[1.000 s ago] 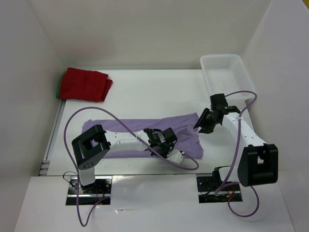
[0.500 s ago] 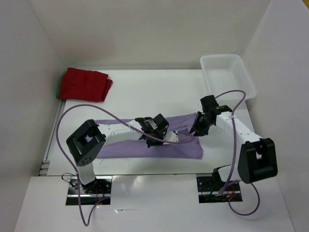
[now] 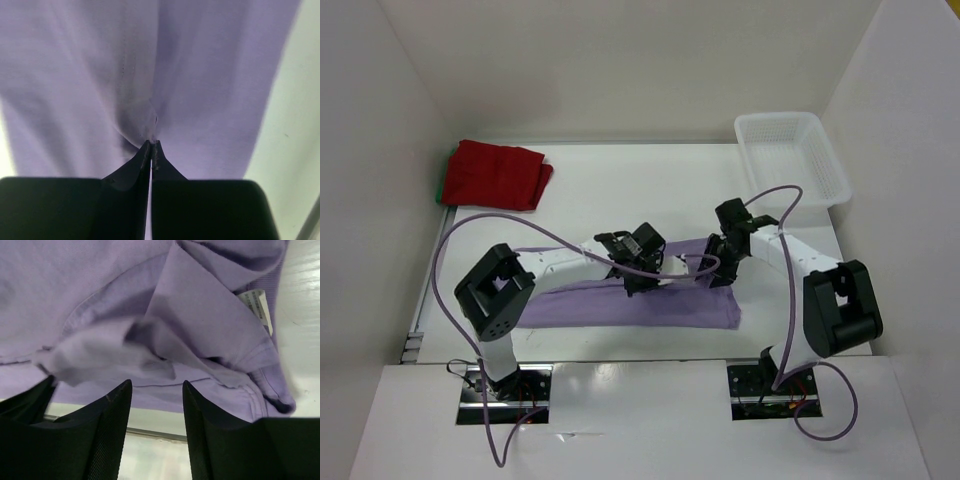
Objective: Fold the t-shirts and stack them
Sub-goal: Fold the other side of the tshirt into a rectangle
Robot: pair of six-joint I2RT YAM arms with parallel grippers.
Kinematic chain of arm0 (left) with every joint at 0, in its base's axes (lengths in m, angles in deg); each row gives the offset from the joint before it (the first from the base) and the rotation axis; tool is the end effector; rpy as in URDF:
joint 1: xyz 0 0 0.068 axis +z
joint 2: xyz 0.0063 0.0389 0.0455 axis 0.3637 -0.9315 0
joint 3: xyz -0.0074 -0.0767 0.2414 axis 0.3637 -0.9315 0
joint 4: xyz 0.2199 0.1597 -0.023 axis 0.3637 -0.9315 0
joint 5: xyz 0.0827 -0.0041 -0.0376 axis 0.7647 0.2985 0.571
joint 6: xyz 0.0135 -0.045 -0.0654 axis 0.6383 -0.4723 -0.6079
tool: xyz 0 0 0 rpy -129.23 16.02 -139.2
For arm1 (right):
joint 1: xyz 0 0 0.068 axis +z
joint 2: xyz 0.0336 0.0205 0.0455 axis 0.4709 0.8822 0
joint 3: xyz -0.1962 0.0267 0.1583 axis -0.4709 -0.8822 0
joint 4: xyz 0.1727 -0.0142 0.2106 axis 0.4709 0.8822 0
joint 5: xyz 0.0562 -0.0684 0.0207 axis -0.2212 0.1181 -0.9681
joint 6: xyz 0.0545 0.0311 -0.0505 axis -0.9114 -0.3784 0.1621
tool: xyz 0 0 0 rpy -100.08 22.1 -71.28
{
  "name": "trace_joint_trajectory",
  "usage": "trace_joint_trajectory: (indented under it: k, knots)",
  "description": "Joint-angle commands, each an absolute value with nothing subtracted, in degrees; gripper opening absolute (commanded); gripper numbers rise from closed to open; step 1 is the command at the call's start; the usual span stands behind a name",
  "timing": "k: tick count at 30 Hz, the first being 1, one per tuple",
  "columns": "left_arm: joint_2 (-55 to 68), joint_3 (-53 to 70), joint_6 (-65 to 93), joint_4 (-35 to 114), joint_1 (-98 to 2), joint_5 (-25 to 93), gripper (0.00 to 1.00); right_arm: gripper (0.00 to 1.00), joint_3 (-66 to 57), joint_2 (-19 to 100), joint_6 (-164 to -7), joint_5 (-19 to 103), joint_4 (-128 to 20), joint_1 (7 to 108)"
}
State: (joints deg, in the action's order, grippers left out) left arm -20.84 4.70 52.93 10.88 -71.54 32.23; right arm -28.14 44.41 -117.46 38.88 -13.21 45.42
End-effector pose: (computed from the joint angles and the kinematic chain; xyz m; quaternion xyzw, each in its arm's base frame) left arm 0.2403 -0.3074 0.1323 0.6203 0.7373 -0.1331 0.2323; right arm 0.2695 0.0978 0.1312 0.1697 0.9710 0.1483 0.0794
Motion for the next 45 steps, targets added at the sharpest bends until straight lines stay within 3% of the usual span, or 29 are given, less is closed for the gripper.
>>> trace_joint_trajectory:
  k: [1, 6, 14, 25, 28, 30, 31, 38, 45]
  knots:
    - [-20.6, 9.0, 50.9, 12.1, -68.8, 30.7, 0.02, 0.51, -26.4, 46.3, -118.3, 39.2, -16.7, 46.3]
    - [-21.1, 10.7, 50.9, 12.1, -66.9, 30.7, 0.02, 0.56, -25.0, 49.6, -117.8, 41.3, -17.5, 46.3]
    - [-23.3, 11.2, 52.0, 14.3, -66.4, 33.4, 0.04, 0.53, -23.2, 51.6, -118.3, 39.3, -20.2, 46.3]
    - [-24.5, 11.8, 52.5, 14.8, -64.0, 34.0, 0.05, 0.37, -23.2, 52.4, -118.8, 36.6, -19.7, 46.3]
    - [-24.5, 11.8, 52.5, 14.8, -64.0, 34.0, 0.05, 0.24, -23.7, 52.9, -118.8, 36.6, -18.7, 46.3]
    - [-24.5, 11.8, 52.5, 14.8, -64.0, 34.0, 0.05, 0.02, -23.2, 53.4, -118.8, 37.3, -18.0, 46.3]
    - [-24.5, 11.8, 53.1, 14.8, -64.0, 34.6, 0.05, 0.0, -23.2, 52.5, -118.8, 37.9, -17.1, 46.3]
    - [-24.0, 12.9, 54.9, 14.8, -64.0, 35.1, 0.06, 0.0, -21.4, 45.3, -118.8, 43.9, -9.4, 46.3]
    - [-24.0, 10.2, 56.7, 14.0, -66.1, 31.4, 0.09, 0.0, -28.5, 42.8, -121.0, 42.1, -10.0, 46.3]
